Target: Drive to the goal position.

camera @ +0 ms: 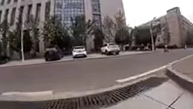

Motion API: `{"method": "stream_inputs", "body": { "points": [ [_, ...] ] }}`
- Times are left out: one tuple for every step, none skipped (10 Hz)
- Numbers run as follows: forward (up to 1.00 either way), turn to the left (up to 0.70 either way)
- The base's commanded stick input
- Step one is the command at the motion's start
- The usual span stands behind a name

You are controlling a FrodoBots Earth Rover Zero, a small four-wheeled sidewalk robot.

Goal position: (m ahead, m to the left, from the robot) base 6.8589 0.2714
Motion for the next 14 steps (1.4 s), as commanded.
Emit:
{"method": "stream_inputs", "body": {
  "points": [
    [0.7, -0.14],
    [0.7, -0.14],
    [0.7, -0.14],
    [0.7, -0.14],
    [0.7, -0.14],
    [0.7, -0.14],
    [0.7, -0.14],
    [0.7, -0.14],
    [0.7, -0.14],
    [0.7, -0.14],
    [0.7, -0.14],
    [0.7, -0.14],
    [0.7, -0.14],
    [0.7, -0.14]
  ]
}}
